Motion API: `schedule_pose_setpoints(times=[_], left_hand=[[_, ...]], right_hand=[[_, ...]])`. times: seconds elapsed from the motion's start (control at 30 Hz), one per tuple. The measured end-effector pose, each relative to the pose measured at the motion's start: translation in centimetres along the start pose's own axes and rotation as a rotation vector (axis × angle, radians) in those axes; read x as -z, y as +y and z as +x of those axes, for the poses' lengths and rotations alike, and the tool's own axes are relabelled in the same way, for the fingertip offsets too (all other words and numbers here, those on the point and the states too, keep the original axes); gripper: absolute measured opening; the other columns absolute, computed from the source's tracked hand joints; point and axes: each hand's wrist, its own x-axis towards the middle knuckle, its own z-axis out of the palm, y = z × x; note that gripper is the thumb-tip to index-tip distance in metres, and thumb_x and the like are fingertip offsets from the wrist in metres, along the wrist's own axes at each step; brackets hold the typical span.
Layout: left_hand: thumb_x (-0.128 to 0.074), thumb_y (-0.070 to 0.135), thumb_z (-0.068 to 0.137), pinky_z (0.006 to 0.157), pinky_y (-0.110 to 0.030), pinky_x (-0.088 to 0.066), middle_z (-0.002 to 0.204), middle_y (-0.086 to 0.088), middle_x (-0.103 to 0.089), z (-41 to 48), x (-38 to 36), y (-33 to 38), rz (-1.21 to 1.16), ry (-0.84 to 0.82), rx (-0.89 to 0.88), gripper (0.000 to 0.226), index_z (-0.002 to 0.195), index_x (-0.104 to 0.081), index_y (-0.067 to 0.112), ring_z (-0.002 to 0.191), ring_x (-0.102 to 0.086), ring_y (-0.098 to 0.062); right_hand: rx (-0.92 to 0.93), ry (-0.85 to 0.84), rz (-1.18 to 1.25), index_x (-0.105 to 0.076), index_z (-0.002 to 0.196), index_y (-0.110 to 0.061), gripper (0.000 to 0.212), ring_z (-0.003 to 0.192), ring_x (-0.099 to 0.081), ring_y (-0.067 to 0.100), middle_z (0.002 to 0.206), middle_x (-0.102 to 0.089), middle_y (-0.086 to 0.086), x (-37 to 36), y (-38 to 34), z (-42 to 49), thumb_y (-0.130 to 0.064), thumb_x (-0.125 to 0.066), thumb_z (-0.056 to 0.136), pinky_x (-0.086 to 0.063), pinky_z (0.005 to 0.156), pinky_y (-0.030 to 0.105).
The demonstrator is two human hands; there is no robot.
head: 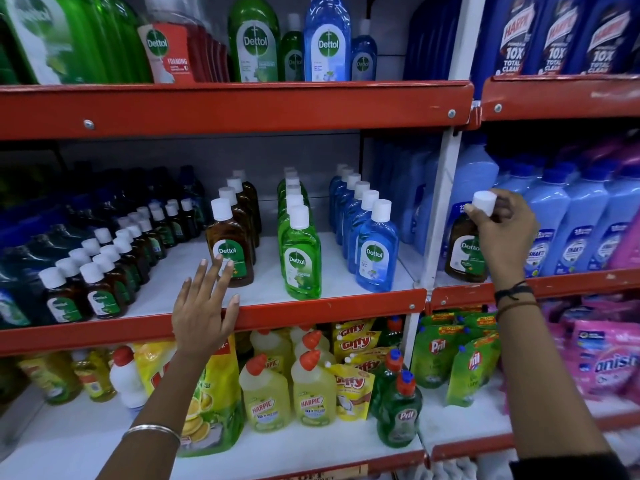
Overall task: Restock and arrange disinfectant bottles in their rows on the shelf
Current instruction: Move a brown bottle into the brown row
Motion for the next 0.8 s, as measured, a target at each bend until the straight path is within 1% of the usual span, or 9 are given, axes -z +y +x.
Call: schedule_pose_setpoints(times=[0.07, 0.17, 0.3, 0.33, 0.4, 0.47, 0.53, 0.63, 0.8], left_hand=[[-0.036, 0.040, 0.096, 0.105, -0.055, -0.041, 0.151, -0.012, -0.045, -0.1, 0.0, 0.0, -0.006, -0.003, -0.001, 0.057, 0.147, -0.043, 0.014, 0.142, -0.039, -0.031], [-0.036, 0.039, 0.097, 0.105, -0.056, -0.041, 0.151, -0.012, -0.044, -0.2, 0.2, -0.1, -0.023, -0.006, -0.034, 0.056, 0.147, -0.042, 0.014, 0.141, -0.039, -0.031], [-0.035, 0.038, 0.098, 0.108, -0.055, -0.036, 0.153, -0.010, -0.042, -0.6, 0.6, -0.6, -0.052, -0.001, -0.036, 0.055, 0.147, -0.040, 0.014, 0.143, -0.035, -0.028], [-0.035, 0.038, 0.098, 0.109, -0.055, -0.035, 0.153, -0.010, -0.041, -0.6, 0.8, -0.8, -0.061, 0.006, -0.019, 0.055, 0.147, -0.040, 0.014, 0.144, -0.033, -0.028], [-0.035, 0.037, 0.098, 0.111, -0.055, -0.033, 0.153, -0.011, -0.042, -0.6, 1.1, -1.3, -0.075, 0.013, 0.001, 0.055, 0.148, -0.039, 0.014, 0.145, -0.031, -0.027], [-0.035, 0.037, 0.098, 0.111, -0.055, -0.032, 0.153, -0.011, -0.042, -0.5, 1.5, -1.9, -0.079, 0.005, 0.007, 0.055, 0.149, -0.037, 0.015, 0.145, -0.030, -0.027], [-0.034, 0.038, 0.099, 0.112, -0.055, -0.032, 0.154, -0.010, -0.040, -0.5, 2.0, -2.9, -0.069, -0.003, 0.029, 0.056, 0.150, -0.035, 0.016, 0.146, -0.030, -0.027], [-0.032, 0.038, 0.099, 0.113, -0.056, -0.032, 0.155, -0.009, -0.039, -0.7, 2.6, -4.6, -0.032, -0.014, 0.089, 0.056, 0.151, -0.034, 0.017, 0.145, -0.032, -0.029], [-0.031, 0.040, 0.098, 0.110, -0.054, -0.036, 0.157, -0.008, -0.037, -0.9, 3.1, -6.5, 0.031, -0.031, 0.103, 0.057, 0.151, -0.035, 0.019, 0.146, -0.033, -0.028]], right_hand=[[0.036, 0.044, 0.016, -0.062, 0.106, -0.011, 0.037, 0.093, -0.063, 0.020, 0.108, -0.069, 0.013, -0.1, -1.6, -0.7, -0.022, -0.077, 0.074, -0.052, 0.081, 0.033], [0.074, 0.059, 0.027, -0.060, 0.103, -0.015, 0.037, 0.090, -0.062, 0.017, 0.106, -0.068, 0.005, -0.4, -4.1, -1.8, -0.028, -0.077, 0.072, -0.051, 0.077, 0.034], [0.073, 0.011, 0.095, -0.061, 0.101, -0.017, 0.039, 0.080, -0.059, 0.008, 0.090, -0.061, -0.016, -0.8, -8.2, -3.8, -0.030, -0.080, 0.070, -0.046, 0.066, 0.016], [0.075, -0.017, 0.122, -0.060, 0.099, -0.018, 0.038, 0.078, -0.059, 0.006, 0.087, -0.060, -0.019, -1.0, -9.3, -4.5, -0.030, -0.081, 0.069, -0.047, 0.066, 0.016], [0.077, -0.099, 0.170, -0.060, 0.096, -0.021, 0.037, 0.077, -0.059, 0.003, 0.086, -0.060, -0.018, -1.6, -11.3, -5.9, -0.031, -0.082, 0.068, -0.049, 0.067, 0.021], [0.073, -0.207, 0.220, -0.060, 0.094, -0.020, 0.038, 0.076, -0.060, 0.004, 0.088, -0.063, -0.011, -2.7, -13.0, -7.6, -0.030, -0.083, 0.066, -0.051, 0.067, 0.023], [0.068, -0.308, 0.288, -0.062, 0.094, -0.017, 0.038, 0.072, -0.060, 0.000, 0.087, -0.065, -0.006, -4.4, -14.4, -9.4, -0.027, -0.085, 0.065, -0.050, 0.065, 0.019], [0.045, -0.434, 0.382, -0.063, 0.091, -0.015, 0.036, 0.063, -0.057, -0.005, 0.082, -0.064, -0.008, -7.9, -16.0, -11.7, -0.021, -0.086, 0.064, -0.048, 0.060, 0.015], [0.026, -0.492, 0.398, -0.064, 0.091, -0.019, 0.039, 0.071, -0.065, 0.005, 0.083, -0.067, -0.011, -14.3, -18.0, -15.3, -0.029, -0.086, 0.061, -0.055, 0.065, 0.028]])
